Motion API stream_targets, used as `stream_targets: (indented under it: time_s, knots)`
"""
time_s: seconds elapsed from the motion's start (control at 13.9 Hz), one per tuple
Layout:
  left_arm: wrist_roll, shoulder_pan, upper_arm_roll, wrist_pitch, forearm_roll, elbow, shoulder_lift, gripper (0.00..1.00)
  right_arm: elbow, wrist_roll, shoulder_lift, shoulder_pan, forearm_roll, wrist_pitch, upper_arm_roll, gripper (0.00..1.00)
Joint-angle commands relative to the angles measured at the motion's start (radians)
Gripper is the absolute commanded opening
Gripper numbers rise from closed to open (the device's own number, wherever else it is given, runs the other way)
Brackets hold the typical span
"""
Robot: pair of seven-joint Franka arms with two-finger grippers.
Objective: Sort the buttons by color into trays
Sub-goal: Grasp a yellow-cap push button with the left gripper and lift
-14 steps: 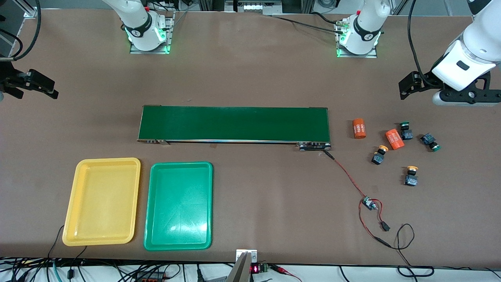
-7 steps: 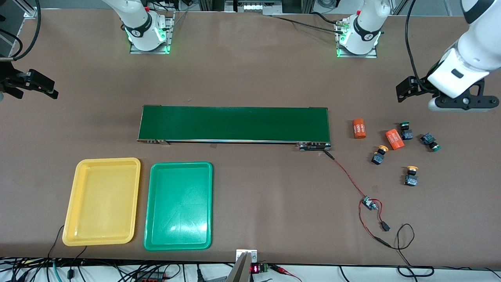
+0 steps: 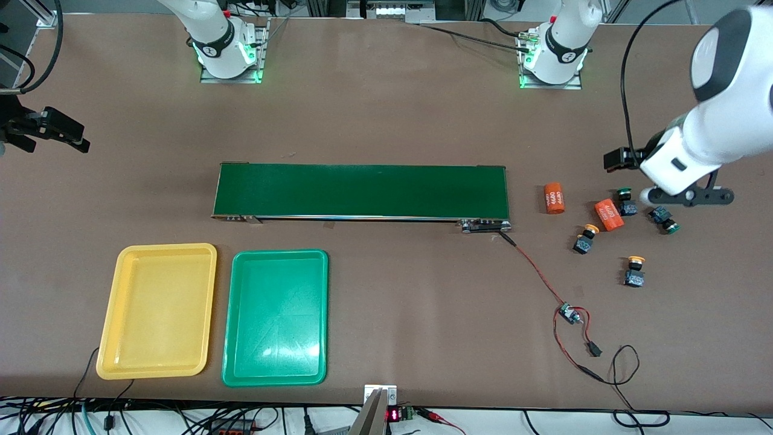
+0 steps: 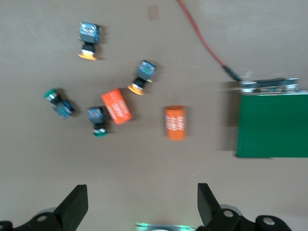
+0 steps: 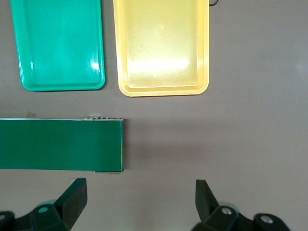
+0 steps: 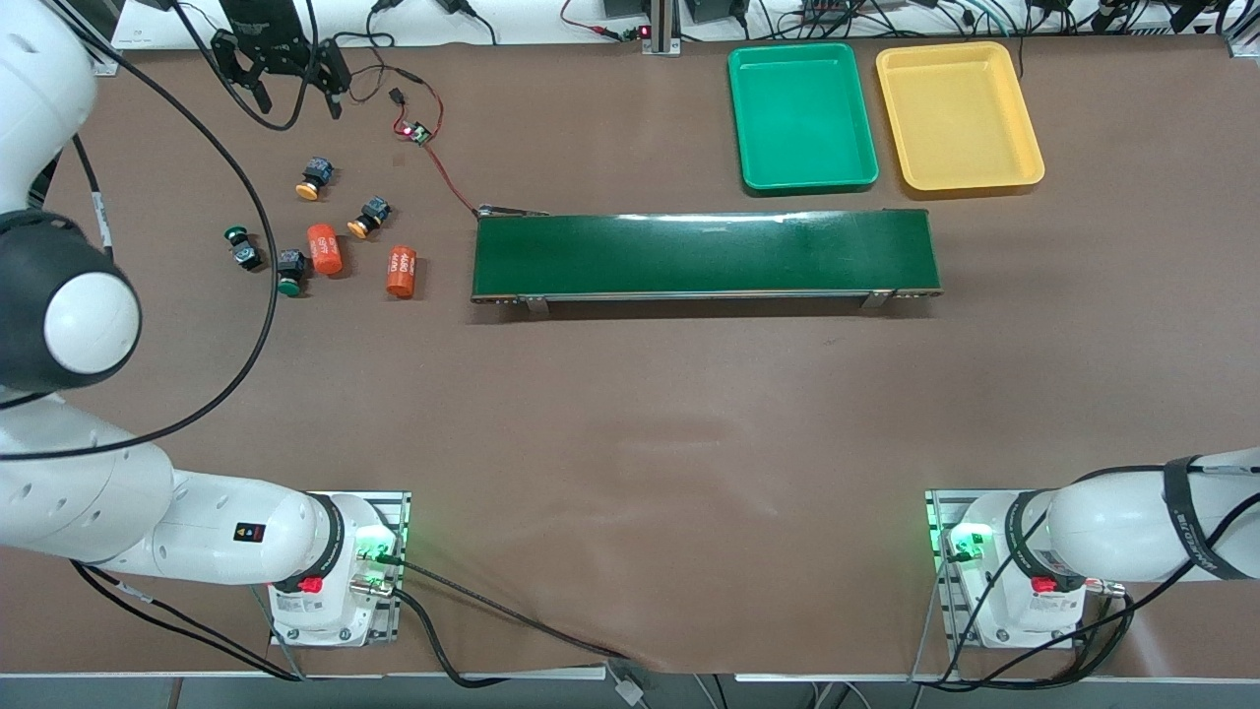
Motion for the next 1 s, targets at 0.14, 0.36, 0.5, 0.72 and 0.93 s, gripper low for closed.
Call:
stream_targets:
  time_s: [0.14, 0.36, 0.5, 0.72, 0.93]
  knots:
    - [0.169, 0.047, -0.004, 0.185, 0.058, -0.051, 0.117, 1.00, -0.012, 0.005, -0.012, -0.006, -0.005, 0.009, 0.004, 1.00]
    - [0.240, 0.060, -0.004, 0.451, 0.056, -0.200, 0.147, 1.00, -0.012, 0.005, -0.012, -0.008, -0.005, 0.009, 0.004, 1.00]
    - [0.245, 0.066, -0.004, 0.594, 0.058, -0.254, 0.196, 0.99, -0.014, 0.009, -0.013, -0.006, -0.008, 0.009, 0.002, 1.00]
    - [0.321, 0.099, -0.004, 0.768, 0.058, -0.292, 0.268, 0.95, -0.014, 0.011, -0.012, -0.009, -0.008, 0.009, 0.002, 1.00]
    - [0.343, 0.112, -0.004, 0.978, 0.056, -0.384, 0.317, 0.92, -0.014, 0.011, -0.015, 0.000, -0.010, 0.009, 0.005, 1.00]
